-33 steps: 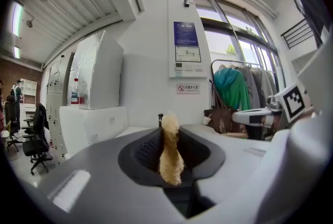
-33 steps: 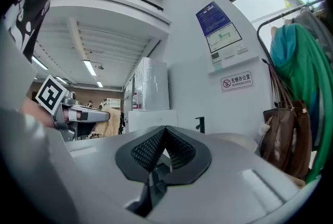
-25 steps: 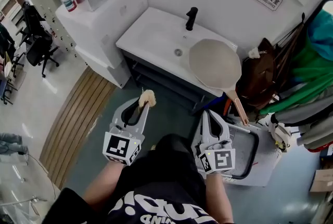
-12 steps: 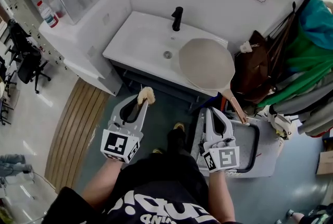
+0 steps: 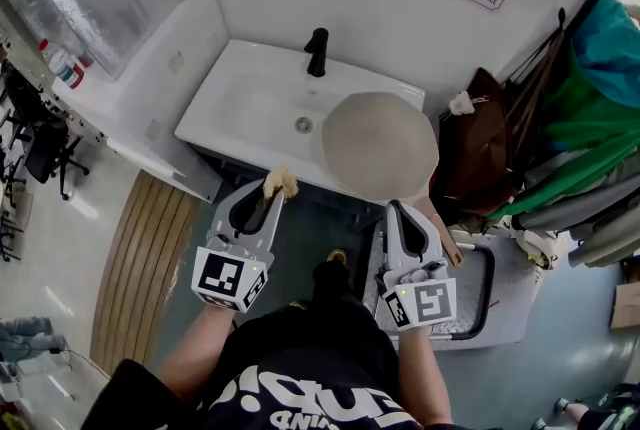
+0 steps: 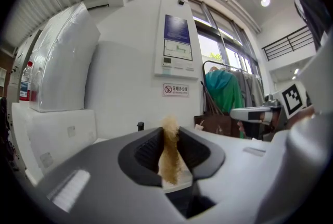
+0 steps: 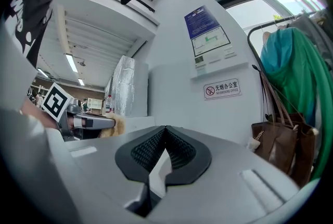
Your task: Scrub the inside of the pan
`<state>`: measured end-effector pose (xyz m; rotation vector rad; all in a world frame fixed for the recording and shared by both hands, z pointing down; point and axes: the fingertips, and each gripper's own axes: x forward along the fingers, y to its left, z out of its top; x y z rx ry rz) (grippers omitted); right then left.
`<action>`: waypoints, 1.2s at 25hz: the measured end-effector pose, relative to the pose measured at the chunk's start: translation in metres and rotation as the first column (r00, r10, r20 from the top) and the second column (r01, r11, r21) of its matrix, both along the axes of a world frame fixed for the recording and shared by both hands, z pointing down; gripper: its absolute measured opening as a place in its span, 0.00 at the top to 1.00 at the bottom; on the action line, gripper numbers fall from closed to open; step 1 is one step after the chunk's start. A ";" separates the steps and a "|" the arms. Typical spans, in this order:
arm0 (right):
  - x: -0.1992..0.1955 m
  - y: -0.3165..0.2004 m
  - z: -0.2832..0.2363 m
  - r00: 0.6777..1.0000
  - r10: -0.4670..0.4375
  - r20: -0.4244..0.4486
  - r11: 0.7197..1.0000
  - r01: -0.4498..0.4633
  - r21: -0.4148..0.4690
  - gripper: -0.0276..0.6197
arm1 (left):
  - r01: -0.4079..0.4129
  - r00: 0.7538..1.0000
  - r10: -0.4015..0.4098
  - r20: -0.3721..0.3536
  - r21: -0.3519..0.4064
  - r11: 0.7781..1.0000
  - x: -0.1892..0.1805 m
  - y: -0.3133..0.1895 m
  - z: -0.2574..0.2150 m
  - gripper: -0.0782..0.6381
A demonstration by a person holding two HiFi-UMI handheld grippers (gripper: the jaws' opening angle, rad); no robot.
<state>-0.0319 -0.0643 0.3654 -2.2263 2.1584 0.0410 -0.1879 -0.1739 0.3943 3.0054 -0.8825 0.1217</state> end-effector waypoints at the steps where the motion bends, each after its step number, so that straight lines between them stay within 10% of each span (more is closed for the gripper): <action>1: 0.006 -0.006 -0.003 1.000 -0.005 -0.008 1.000 0.005 0.003 0.94 | -0.003 1.000 0.003 -0.002 0.002 1.000 0.009 -0.006 -0.002 0.79; 17: 0.119 -0.067 -0.021 0.999 -0.038 -0.031 0.999 0.037 -0.015 0.94 | -0.021 0.999 0.022 -0.026 0.017 1.000 0.134 -0.072 -0.021 0.79; 30: 0.122 -0.073 -0.006 0.999 0.037 -0.007 0.997 -0.037 -0.064 0.94 | -0.138 0.990 0.138 -0.002 -0.052 0.989 0.175 -0.090 0.002 0.79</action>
